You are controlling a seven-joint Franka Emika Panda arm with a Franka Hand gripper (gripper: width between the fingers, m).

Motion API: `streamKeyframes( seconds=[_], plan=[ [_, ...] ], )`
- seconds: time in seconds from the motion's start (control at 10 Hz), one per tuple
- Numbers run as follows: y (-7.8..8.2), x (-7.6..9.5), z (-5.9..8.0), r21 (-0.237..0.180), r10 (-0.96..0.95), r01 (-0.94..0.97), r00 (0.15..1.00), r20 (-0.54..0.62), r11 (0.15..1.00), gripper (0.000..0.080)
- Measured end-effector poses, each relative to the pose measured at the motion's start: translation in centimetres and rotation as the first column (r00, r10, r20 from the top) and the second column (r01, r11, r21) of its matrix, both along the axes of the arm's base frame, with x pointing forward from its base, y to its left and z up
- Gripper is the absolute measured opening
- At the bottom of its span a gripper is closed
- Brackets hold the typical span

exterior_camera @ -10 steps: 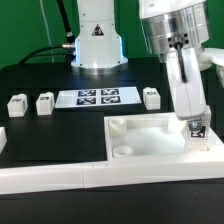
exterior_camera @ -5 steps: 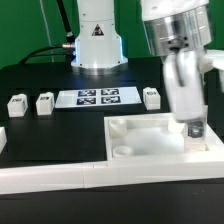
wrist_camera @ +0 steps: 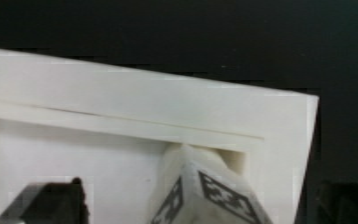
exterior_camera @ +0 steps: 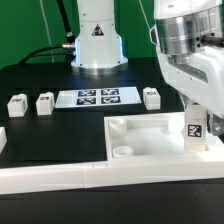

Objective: Assemble square table

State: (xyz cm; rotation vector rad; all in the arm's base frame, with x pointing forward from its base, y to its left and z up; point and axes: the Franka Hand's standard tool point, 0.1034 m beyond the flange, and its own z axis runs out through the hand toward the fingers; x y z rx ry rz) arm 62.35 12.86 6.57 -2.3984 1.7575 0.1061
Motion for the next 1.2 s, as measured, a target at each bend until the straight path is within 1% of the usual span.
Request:
streamKeyframes(
  seconds=[0.1, 0.2, 0.3, 0.4, 0.6, 0.7, 0.8, 1.0, 1.2],
  plan=[
    [-0.2, 0.0, 0.2, -0.029, 0.195, -0.195, 0.981, 0.005, 0.98, 0.0649],
    [-0.6, 0.4, 0.4, -0.047, 0.337, -0.336, 0.941, 0.023, 0.941, 0.0649],
    [-1.1, 0.8, 0.4, -0.073, 0.469, -0.465, 0.882, 0.054, 0.882, 0.0649],
    [-1.5, 0.7, 0.3, -0.093, 0.497, -0.49, 0.865, 0.075, 0.867, 0.0649],
    [-1.3, 0.6, 0.2, -0.089, 0.48, -0.473, 0.875, 0.07, 0.876, 0.0639],
    [-1.3, 0.6, 0.2, -0.085, 0.456, -0.45, 0.888, 0.067, 0.889, 0.0468],
    [-1.2, 0.6, 0.2, -0.077, 0.388, -0.384, 0.92, 0.06, 0.92, 0.0287],
    [-1.3, 0.6, 0.2, -0.068, 0.303, -0.299, 0.952, 0.05, 0.952, 0.0288],
    [-1.3, 0.6, 0.1, -0.052, 0.13, -0.128, 0.991, 0.033, 0.99, 0.0288]
  ],
)
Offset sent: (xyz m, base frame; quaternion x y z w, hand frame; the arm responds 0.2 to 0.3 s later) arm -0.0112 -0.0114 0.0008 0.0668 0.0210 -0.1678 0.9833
